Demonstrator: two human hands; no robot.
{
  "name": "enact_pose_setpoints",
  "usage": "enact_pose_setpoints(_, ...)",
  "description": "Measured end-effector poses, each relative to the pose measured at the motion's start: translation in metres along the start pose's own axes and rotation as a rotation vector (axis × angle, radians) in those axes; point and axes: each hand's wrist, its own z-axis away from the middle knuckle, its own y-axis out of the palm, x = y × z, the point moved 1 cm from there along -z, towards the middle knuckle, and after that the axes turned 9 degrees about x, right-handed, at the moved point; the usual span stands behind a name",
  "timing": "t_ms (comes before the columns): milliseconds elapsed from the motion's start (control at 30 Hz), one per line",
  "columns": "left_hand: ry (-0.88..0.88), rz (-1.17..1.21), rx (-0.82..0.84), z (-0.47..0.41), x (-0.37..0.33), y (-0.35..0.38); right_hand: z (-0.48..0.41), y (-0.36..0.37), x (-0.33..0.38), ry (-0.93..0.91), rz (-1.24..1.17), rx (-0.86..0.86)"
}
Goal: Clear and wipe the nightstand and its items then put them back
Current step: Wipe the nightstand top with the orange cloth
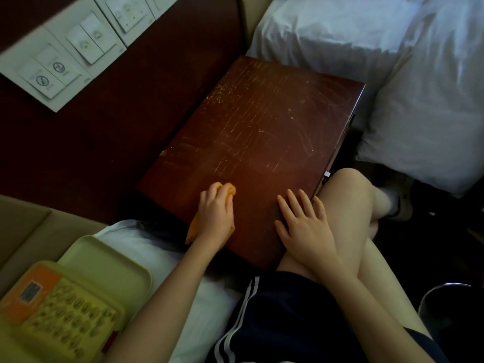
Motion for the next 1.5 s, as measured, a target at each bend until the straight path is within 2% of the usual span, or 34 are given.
enact_pose_setpoints(133,-0.132,-0.004,-0.059,-0.02,-0.022,0.009,0.001,-0.001,0.001,0.006,-0.008,0.019)
enact_pose_setpoints(233,-0.139,0.008,-0.041,-0.03,-0.037,0.015,0.002,-0.002,0.001,0.002,-0.011,0.029)
enact_pose_setpoints(433,0.166,0.026,0.12,-0.001,-0.031,0.012,0.001,-0.002,0.0,-0.004,-0.014,0.061)
enact_pose_setpoints(500,0.189,0.044,0.123,0.008,-0.015,0.006,0.001,-0.003,0.0,0.0,-0.02,0.048)
enact_pose_setpoints(700,-0.132,0.082,-0.046,-0.015,0.007,-0.012,0.001,-0.003,0.001,0.004,-0.048,0.009)
enact_pose_setpoints(800,-0.207,0.064,-0.076,-0.031,-0.004,-0.008,0.002,-0.004,0.0,0.011,-0.053,0.017)
enact_pose_setpoints(867,-0.176,0.059,-0.059,-0.034,-0.012,-0.004,0.002,-0.003,0.0,0.013,-0.048,0.048)
enact_pose_setpoints(1033,0.102,0.049,0.088,-0.008,-0.013,0.002,0.001,0.0,-0.002,0.012,-0.045,0.067)
enact_pose_setpoints(1100,0.142,0.034,0.103,0.004,-0.001,0.0,0.002,0.0,-0.002,0.014,-0.041,0.065)
enact_pose_setpoints(1333,-0.183,0.085,-0.06,-0.018,0.019,-0.018,0.002,0.003,-0.004,0.019,-0.026,0.089)
enact_pose_setpoints(1433,-0.226,0.072,-0.085,-0.037,0.002,-0.014,0.003,0.003,-0.004,0.025,-0.033,0.088)
enact_pose_setpoints(1500,-0.195,0.061,-0.067,-0.043,-0.009,-0.008,0.003,0.002,-0.003,0.027,-0.044,0.06)
